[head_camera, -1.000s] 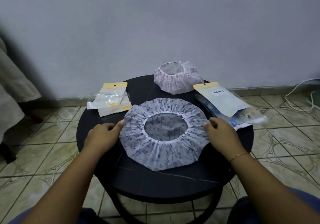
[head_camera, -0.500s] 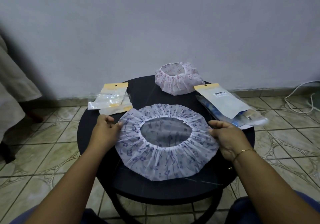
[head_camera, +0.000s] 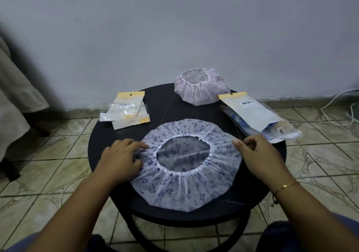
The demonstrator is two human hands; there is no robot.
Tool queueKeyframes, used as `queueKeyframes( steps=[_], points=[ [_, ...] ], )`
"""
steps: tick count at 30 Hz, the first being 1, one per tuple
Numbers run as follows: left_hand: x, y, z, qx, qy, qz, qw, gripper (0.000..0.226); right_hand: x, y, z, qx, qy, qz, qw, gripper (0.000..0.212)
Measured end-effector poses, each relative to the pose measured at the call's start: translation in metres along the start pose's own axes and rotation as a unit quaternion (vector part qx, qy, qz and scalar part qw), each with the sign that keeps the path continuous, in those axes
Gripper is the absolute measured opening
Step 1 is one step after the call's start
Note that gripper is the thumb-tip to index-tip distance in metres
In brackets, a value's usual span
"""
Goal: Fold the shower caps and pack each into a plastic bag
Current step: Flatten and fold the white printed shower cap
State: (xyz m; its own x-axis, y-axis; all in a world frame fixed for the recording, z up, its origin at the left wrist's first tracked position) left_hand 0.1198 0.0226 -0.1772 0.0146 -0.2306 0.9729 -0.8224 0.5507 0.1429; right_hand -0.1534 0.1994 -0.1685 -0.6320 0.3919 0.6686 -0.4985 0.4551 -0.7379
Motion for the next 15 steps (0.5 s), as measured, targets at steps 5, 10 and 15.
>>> queueKeyframes(
  steps=[5, 10, 15],
  points=[
    [0.010, 0.015, -0.010, 0.006, 0.019, 0.030, 0.999, 0.024, 0.008, -0.003, -0.014, -0.099, -0.168, -0.092, 0.977, 0.065],
    [0.011, 0.027, -0.016, 0.004, -0.042, -0.121, 0.992, 0.053, 0.002, -0.002, -0.013, -0.069, -0.158, -0.033, 0.985, 0.059],
    [0.014, 0.011, -0.007, 0.146, 0.083, -0.125, 0.978, 0.048, -0.009, -0.005, 0.002, -0.049, -0.076, -0.048, 0.995, 0.046]
  ],
)
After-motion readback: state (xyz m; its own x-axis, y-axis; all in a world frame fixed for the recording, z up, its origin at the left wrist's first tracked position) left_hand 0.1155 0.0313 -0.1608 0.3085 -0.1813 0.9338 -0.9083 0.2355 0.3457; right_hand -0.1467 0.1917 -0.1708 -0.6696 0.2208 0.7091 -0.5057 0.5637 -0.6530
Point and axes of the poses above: each hand's wrist, its own z-axis towards the middle knuckle, its own x-axis out of the back of the hand, y = z × x, the point moved 2 cm from there along z, towards the middle knuckle, and after that the axes turned 13 degrees about -y, right-handed, at the moved point
